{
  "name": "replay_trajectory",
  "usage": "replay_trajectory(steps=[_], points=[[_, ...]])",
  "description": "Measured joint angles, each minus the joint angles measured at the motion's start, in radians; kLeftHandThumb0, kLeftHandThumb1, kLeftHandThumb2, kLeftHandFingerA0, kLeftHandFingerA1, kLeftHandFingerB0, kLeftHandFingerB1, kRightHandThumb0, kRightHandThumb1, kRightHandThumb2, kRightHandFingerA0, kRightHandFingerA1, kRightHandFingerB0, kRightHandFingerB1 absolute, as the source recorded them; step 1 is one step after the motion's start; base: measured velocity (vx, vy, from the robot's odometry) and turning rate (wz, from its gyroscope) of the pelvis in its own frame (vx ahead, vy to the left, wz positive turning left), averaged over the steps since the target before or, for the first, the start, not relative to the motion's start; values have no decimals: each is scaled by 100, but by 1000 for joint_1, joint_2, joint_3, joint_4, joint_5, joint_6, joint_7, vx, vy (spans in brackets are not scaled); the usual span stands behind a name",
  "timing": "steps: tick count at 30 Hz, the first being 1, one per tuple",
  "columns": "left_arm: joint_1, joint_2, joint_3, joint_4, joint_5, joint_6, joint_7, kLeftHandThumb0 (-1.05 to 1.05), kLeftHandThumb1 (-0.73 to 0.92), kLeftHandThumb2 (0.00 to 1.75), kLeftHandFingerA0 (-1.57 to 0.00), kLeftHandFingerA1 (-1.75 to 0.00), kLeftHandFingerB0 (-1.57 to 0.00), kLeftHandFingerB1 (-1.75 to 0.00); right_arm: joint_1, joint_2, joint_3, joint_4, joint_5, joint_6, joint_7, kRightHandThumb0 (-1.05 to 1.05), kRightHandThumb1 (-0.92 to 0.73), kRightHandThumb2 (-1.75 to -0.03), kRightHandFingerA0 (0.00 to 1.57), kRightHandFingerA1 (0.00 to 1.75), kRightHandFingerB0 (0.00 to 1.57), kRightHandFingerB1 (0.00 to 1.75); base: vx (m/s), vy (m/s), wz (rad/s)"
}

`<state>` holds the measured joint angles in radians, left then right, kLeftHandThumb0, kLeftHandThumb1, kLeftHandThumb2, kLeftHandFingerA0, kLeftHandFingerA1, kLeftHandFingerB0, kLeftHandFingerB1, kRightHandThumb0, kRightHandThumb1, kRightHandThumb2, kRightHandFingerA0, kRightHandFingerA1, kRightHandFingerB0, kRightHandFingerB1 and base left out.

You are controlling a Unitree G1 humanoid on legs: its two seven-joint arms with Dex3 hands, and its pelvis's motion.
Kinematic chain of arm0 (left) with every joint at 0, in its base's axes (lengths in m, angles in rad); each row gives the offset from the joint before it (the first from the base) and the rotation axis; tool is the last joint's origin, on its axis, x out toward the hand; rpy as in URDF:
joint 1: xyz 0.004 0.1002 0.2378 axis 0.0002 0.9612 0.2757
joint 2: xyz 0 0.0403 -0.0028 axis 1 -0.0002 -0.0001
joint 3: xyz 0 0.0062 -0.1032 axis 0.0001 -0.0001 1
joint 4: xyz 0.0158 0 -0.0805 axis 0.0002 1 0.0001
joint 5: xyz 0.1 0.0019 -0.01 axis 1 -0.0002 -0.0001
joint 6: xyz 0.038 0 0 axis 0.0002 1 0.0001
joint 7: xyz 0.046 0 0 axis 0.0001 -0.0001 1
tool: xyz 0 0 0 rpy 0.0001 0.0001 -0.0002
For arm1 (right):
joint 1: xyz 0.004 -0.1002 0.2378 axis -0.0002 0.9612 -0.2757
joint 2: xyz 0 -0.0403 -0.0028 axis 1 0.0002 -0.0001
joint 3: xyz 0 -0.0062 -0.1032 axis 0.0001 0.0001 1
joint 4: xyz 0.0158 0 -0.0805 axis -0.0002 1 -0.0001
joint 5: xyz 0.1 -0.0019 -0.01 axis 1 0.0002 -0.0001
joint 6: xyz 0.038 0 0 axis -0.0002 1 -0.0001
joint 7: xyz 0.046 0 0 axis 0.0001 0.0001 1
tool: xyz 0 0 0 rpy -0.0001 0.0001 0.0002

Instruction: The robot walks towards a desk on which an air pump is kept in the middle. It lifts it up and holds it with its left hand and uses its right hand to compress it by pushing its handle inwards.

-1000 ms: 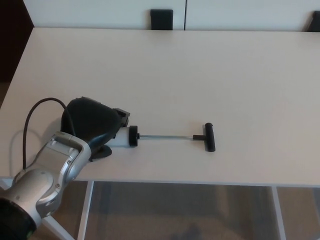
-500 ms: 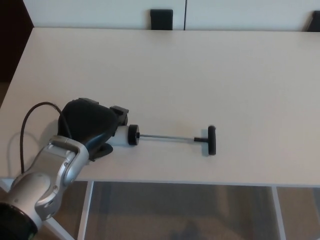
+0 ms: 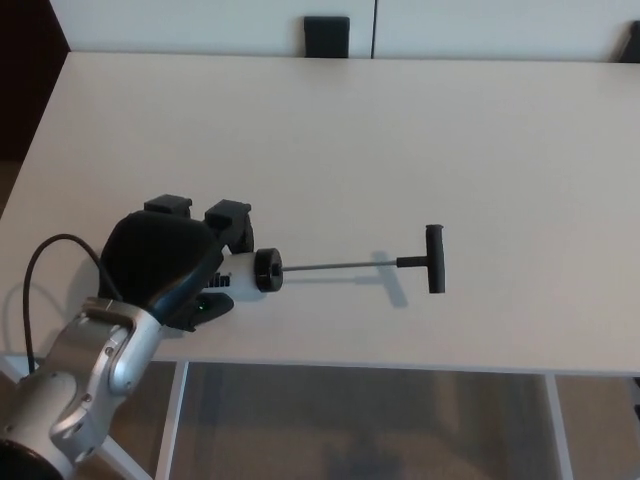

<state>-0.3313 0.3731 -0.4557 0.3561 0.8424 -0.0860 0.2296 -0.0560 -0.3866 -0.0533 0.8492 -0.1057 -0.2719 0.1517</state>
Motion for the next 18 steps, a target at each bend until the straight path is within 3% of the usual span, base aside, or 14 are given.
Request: replay_trajectory(steps=[4, 5, 6, 7, 13, 16, 17, 18], points=[[2, 3, 6, -5, -3, -10, 0, -4, 63, 67, -73, -175, -40, -171, 84, 0, -8, -116, 9, 1, 15, -58, -66, -103, 38, 56, 20, 46, 0, 0, 0], [2, 4, 8, -7, -4, -12, 0, -5, 65, 66, -67, -175, -43, -162, 128, 0, -15, -167, 15, 1, 22, -63, -65, -101, 39, 56, 23, 46, 0, 0, 0], [2, 5, 10, -9, -4, -13, 0, -5, 65, 66, -67, -175, -43, -162, 152, 0, -18, -194, 17, 1, 25, -63, -65, -101, 39, 56, 23, 46, 0, 0, 0], [2, 8, 12, -11, -4, -14, 0, -5, 63, 66, -73, -175, -39, -173, 201, 0, -25, -242, 23, 1, 33, -71, -65, -99, 39, 53, 25, 44, 0, 0, 0], [2, 12, 17, -20, -4, -19, -1, -4, 63, 63, -73, -175, -40, -170, 343, 0, -46, -373, 42, -2, 52, -72, -68, -102, 36, 53, 21, 43, 0, 0, 0], [2, 18, 23, -33, -5, -20, -1, -4, 63, 63, -73, -175, -40, -170, 506, 0, -74, -522, 73, -5, 79, -72, -68, -102, 36, 53, 21, 43, 0, 0, 0], [2, 18, 23, -33, -5, -20, -1, -5, 65, 62, -71, -175, -39, -172, 511, 0, -75, -526, 74, -5, 80, -72, -82, -65, 37, 37, 32, 31, 0, 0, 0], [2, 18, 23, -33, -5, -20, -1, -5, 65, 62, -71, -175, -39, -172, 511, 0, -75, -526, 74, -5, 80, -72, -82, -65, 37, 37, 32, 31, 0, 0, 0]])
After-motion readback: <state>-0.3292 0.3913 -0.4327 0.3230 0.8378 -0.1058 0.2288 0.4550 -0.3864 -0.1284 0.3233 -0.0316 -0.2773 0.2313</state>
